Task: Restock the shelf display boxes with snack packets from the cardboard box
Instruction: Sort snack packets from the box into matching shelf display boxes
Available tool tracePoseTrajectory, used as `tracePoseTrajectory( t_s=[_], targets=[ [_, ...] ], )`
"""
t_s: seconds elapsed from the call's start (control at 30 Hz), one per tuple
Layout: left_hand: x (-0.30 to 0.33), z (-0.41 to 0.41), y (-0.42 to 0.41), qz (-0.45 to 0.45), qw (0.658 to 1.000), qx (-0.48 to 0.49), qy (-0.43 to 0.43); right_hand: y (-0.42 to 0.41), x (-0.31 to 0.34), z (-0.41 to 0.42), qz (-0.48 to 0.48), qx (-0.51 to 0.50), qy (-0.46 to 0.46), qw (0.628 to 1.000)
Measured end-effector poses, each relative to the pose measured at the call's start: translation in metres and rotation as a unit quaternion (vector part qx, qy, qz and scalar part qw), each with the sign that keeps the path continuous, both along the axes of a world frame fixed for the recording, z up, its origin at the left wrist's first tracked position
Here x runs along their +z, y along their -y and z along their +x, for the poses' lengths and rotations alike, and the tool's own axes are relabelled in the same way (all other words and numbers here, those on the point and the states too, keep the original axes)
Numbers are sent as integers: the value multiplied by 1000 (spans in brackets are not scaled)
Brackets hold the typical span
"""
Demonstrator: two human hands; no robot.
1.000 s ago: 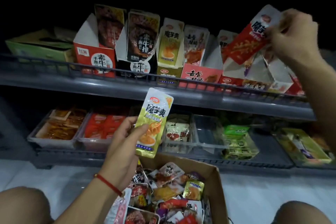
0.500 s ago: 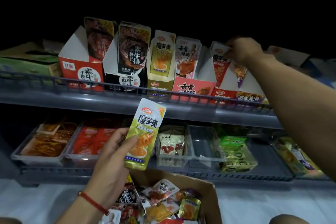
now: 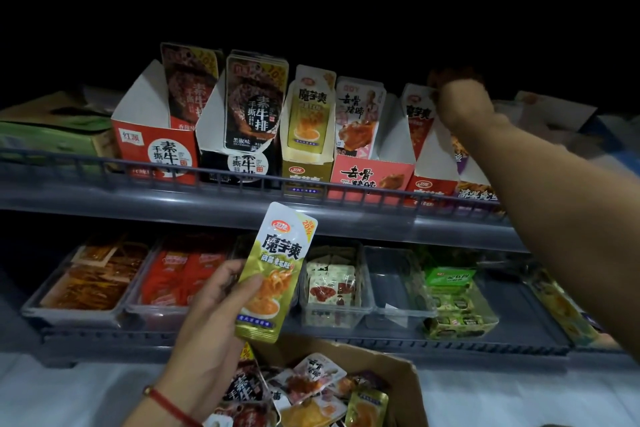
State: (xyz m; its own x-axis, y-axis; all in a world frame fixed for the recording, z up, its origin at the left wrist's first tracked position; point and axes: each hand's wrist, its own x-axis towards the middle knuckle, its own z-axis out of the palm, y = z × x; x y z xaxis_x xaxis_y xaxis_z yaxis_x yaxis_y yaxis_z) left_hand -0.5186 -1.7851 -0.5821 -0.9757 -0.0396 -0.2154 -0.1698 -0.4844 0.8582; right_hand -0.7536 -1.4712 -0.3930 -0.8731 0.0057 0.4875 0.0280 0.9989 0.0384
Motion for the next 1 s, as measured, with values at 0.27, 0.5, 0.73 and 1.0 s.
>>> tracePoseTrajectory(
  t_s=[0.27,0.5,0.73,1.0],
  targets=[
    [1,1,1,0,1000,-8,7,-3,-11,-1,30,-8,12,999],
    [3,5,1,-2,1000,-16,2,-7,-13,19,55,22,-8,998],
    [9,8,0,7,1000,-9,-28,49,-13,80,-23,232,-85,969],
    [16,12,0,-9,999,-10,-43,140,-61,167,-172,351,284,876]
  ],
)
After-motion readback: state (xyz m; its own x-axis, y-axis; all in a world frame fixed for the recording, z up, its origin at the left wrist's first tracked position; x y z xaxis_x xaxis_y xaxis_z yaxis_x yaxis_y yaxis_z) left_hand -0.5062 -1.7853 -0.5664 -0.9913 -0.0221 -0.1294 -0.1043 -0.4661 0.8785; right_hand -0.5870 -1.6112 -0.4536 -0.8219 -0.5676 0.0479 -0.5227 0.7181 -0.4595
